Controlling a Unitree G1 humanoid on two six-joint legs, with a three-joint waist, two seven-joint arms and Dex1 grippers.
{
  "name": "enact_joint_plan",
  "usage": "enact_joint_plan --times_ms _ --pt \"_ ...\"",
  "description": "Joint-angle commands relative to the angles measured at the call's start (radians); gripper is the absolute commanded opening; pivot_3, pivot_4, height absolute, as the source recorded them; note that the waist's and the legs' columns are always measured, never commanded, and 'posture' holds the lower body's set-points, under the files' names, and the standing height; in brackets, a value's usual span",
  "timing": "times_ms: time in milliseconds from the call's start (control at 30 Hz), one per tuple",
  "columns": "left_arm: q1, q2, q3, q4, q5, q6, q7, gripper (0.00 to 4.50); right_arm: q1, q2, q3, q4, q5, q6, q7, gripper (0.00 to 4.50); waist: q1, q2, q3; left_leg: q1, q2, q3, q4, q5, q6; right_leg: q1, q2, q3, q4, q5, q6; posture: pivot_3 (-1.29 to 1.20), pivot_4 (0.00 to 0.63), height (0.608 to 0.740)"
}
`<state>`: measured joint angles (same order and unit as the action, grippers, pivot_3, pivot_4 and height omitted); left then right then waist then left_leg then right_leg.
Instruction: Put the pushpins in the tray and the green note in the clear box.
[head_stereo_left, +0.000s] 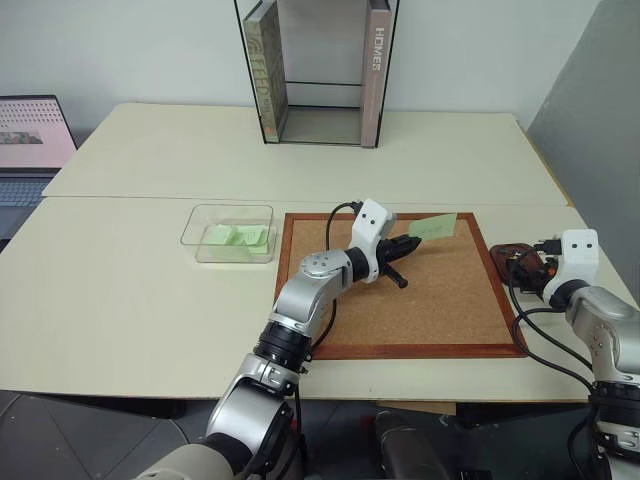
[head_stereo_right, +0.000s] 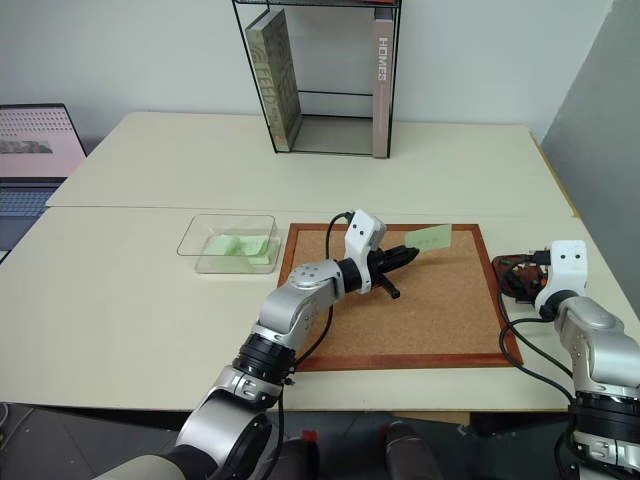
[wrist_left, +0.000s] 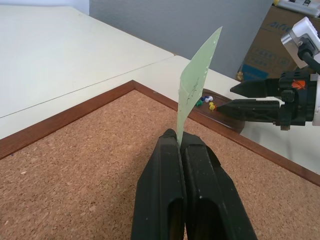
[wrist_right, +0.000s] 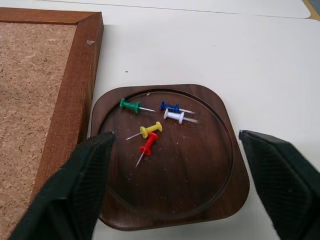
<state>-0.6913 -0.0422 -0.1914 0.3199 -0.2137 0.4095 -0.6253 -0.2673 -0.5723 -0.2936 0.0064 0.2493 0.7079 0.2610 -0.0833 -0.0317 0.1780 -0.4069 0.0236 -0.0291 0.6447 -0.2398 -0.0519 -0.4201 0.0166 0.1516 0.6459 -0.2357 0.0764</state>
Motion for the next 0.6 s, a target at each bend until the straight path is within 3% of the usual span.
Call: enact_joint_plan --times_ms 33,333,600 --pt "-0.014 -0.007 -0.009 -0.033 -0.002 -0.013 -0.009 0.00 0.006 -0.019 0.004 -0.023 -0.034 -0.040 -0.001 4.49 0.000 0.000 0.000 0.000 0.000 0.000 0.000 0.000 0.000 0.000 0.000 0.000 0.000 0.000 0.000 0.00 0.150 0.740" --pt "-0.023 0.006 0.017 -0.077 -0.017 0.007 0.004 0.00 0.021 0.005 -0.073 -0.197 0.046 -0.113 0.045 4.49 0.000 0.000 0.000 0.000 0.000 0.000 0.000 0.000 0.000 0.000 0.000 0.000 0.000 0.000 0.000 0.00 0.150 0.740" --pt "-0.034 0.133 0.104 -0.206 -0.011 0.056 0.054 0.00 0.068 -0.063 0.048 -0.484 0.199 -0.113 0.309 4.49 -0.004 0.000 0.000 0.001 0.000 0.000 0.000 0.000 0.000 0.000 0.000 0.000 0.001 0.000 0.000 0.00 0.150 0.740"
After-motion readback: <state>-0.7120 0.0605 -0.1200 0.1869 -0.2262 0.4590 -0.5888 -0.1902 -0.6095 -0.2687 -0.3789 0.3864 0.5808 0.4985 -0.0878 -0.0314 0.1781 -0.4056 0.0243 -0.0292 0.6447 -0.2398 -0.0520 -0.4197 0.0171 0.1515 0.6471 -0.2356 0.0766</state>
